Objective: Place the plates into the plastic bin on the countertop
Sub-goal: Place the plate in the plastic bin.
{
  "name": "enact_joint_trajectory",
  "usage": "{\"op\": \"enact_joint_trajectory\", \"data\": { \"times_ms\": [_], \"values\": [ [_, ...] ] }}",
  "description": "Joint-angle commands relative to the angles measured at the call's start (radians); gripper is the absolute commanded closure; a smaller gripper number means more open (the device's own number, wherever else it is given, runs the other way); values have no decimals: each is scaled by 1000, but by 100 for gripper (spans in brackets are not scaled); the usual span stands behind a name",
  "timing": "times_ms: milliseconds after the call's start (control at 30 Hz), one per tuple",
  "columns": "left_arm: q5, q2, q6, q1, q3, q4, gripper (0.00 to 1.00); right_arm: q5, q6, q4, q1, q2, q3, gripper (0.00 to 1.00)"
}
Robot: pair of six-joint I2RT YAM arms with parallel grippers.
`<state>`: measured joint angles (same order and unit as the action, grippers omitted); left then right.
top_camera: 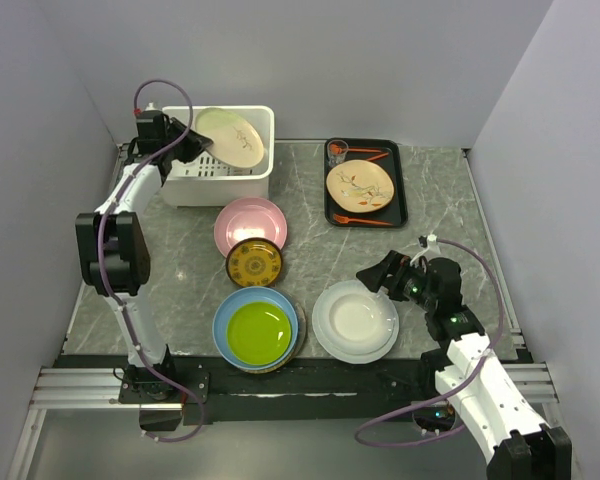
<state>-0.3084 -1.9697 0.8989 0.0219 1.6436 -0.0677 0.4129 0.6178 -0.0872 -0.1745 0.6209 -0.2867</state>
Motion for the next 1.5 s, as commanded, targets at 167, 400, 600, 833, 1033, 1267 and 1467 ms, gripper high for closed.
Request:
{"op": "enact_joint_trajectory", "data": {
  "times_ms": [167, 400, 600, 833, 1033, 1267, 1467],
  "values": [
    [-80, -57, -5, 4, 144, 98, 99, 17, -26, 61, -6, 23, 1, 0],
    [-89, -61, 9, 16, 88, 134, 99, 13, -27, 60, -5, 23, 6, 0],
    [-84, -77, 8, 27, 91, 121, 99, 13, -24, 64, -6, 28, 7, 0],
    [-66, -84, 5, 33, 82, 94, 99, 12, -24, 64, -6, 31, 14, 0],
    [-97, -130, -3, 35, 125, 39, 98, 6, -24, 55, -6, 30, 17, 0],
    [-80, -138, -11, 35, 122, 19, 82, 3, -20, 46, -6, 13, 24, 0],
    [-67, -135, -21, 35, 127, 8, 71, 3, -15, 40, -6, 5, 26, 0]
  ]
}}
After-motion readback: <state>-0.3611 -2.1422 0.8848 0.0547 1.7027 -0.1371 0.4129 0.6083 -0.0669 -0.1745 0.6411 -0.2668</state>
